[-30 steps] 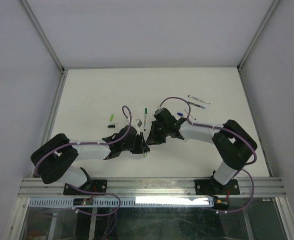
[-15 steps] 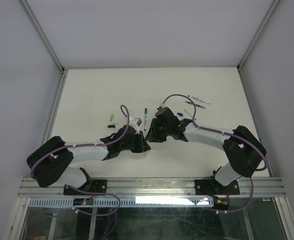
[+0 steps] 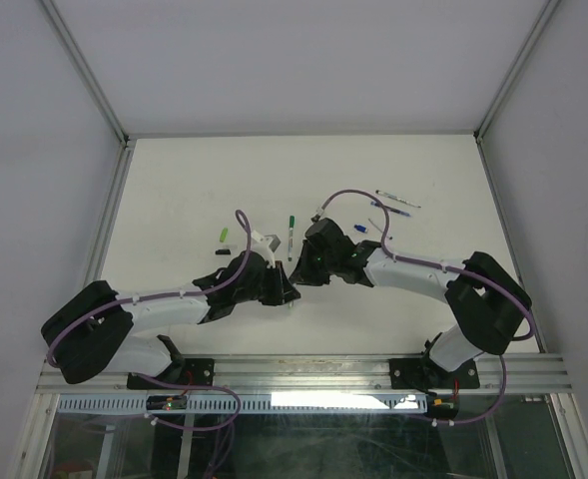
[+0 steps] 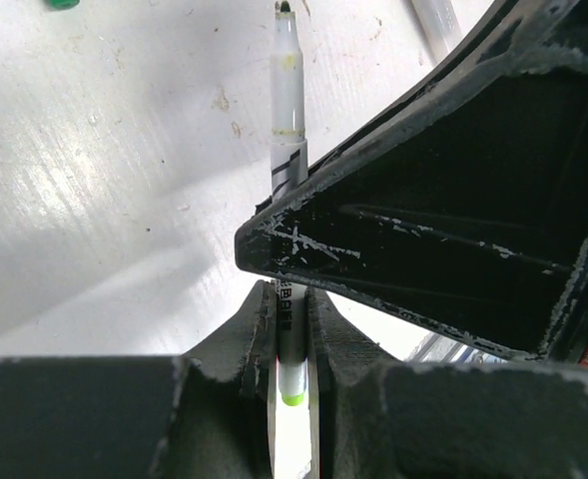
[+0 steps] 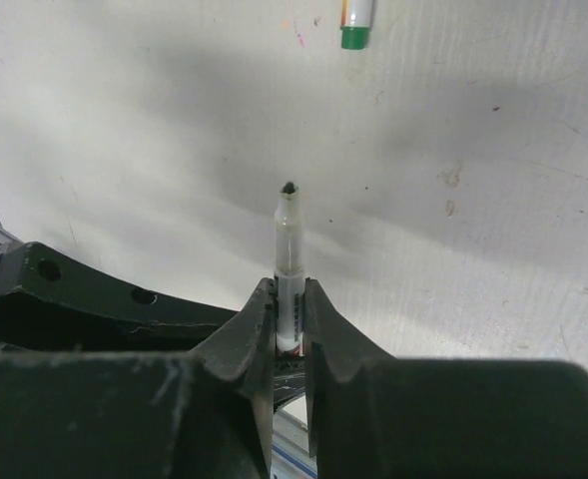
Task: Insert the pens into the pen caps
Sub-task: Pick up the pen from the center of the board.
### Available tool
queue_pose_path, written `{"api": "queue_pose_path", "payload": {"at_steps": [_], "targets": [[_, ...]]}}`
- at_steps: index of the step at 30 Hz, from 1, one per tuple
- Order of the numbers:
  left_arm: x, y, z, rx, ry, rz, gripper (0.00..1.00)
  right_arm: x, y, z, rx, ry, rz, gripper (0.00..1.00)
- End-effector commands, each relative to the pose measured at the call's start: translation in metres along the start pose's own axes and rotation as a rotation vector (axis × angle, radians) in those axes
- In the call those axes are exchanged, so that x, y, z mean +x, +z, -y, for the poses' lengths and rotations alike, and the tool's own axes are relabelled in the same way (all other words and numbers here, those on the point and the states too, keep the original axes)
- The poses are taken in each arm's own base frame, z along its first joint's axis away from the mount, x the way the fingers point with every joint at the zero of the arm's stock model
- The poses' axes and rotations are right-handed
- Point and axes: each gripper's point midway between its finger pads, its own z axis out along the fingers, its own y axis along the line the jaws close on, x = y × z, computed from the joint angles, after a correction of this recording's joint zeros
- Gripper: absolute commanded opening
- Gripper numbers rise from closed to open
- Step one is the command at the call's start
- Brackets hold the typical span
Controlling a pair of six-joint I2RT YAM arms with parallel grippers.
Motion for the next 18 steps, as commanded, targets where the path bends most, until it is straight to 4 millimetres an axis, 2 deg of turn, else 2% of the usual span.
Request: {"api": "queue_pose_path", "payload": {"at_steps": [1,3,8,18], "targets": [[-0.008,-0.008,0.012,0.046,0.024,0.045,0.00,-0.017,-0.005,-0.025,-0.064,0.001,0.089,0.05],[-0.010,-0.010,0.009,0.027,0.020,0.059,0.02,-0.014,-0.007,-0.029,-0.088,0.023,0.086,0.00],[-0.017,-0.013,0.008,0.010,0.012,0.092,0.17,-0.002,-0.008,-0.040,-0.153,0.074,0.056,0.00],[-0.020,-0.013,0.006,-0.020,0.007,0.098,0.24,0.009,-0.010,-0.060,-0.196,0.074,0.033,0.00]]}}
